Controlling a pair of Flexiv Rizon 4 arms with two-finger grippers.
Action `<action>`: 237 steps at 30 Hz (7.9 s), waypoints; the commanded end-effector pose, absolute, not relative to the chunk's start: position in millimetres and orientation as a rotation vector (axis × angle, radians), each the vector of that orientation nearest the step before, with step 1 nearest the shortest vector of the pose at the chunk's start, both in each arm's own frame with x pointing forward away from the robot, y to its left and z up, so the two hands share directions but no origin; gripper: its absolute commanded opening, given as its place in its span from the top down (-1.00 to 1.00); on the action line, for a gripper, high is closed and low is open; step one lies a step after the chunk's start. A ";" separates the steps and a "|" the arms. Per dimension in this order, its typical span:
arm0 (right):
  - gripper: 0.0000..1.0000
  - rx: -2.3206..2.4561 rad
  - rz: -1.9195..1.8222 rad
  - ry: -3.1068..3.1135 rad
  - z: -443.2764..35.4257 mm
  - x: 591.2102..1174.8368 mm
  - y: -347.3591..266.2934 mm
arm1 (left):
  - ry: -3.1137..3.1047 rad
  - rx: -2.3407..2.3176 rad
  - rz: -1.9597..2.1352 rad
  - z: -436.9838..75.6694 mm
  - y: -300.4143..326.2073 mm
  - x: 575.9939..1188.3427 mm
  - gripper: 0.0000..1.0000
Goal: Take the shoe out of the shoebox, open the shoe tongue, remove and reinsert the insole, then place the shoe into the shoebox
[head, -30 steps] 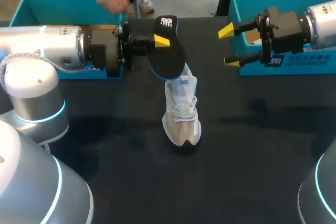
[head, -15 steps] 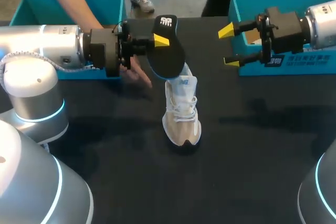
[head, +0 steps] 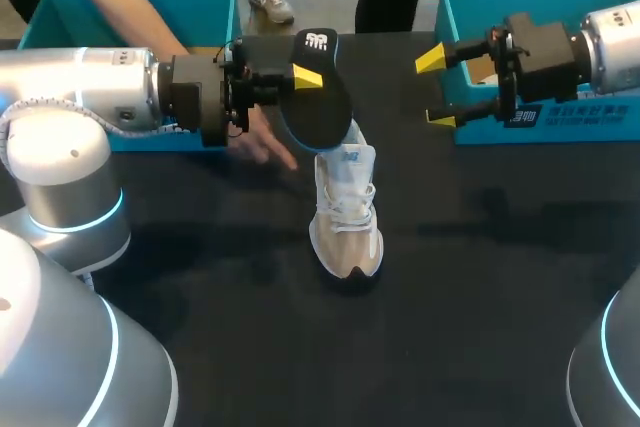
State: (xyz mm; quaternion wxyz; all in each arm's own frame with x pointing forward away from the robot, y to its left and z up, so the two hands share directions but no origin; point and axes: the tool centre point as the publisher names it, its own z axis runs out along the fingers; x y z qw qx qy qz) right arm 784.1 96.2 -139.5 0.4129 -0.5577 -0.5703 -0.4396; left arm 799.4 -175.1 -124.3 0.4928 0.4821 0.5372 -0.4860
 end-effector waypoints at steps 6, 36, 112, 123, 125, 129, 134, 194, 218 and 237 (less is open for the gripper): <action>-1.00 -1.406 -1.102 -1.436 -139.1 784.0 96.6 | 1.364 1.136 -1.242 -124.8 -170.6 801.2 1.00; -1.00 -1.406 -1.102 -1.436 -139.1 784.0 96.6 | 2.088 0.467 -1.908 -113.4 -160.7 772.4 1.00; -1.00 -1.406 -1.102 -1.436 -139.1 784.0 96.6 | 2.554 -2.387 -2.573 -141.6 -169.4 775.4 1.00; -1.00 -1.469 -1.084 -1.536 -126.1 777.8 100.0 | 2.554 -2.380 -2.579 -151.7 -175.6 779.4 1.00; -1.00 -1.503 -1.070 -1.564 -121.2 776.1 101.9 | 2.558 -2.373 -2.568 -154.0 -176.6 779.7 1.00; -1.00 -1.561 -1.056 -1.613 -113.9 772.9 107.1 | 2.557 -2.354 -2.566 -156.6 -178.2 781.4 1.00; -1.00 -1.652 -0.994 -1.662 -106.0 772.1 116.4 | 2.548 -2.331 -2.558 -159.3 -179.3 786.0 1.00; -1.00 -2.112 -0.501 -2.219 -70.6 754.6 219.6 | 2.528 -2.342 -2.535 -166.6 -182.4 799.8 1.00; -1.00 -2.186 -0.238 -2.389 -86.5 753.9 243.7 | 2.528 -2.342 -2.535 -166.6 -182.4 799.8 1.00; -1.00 -2.165 -0.244 -2.391 -88.2 754.9 242.1 | 2.528 -2.342 -2.535 -166.6 -182.4 799.8 1.00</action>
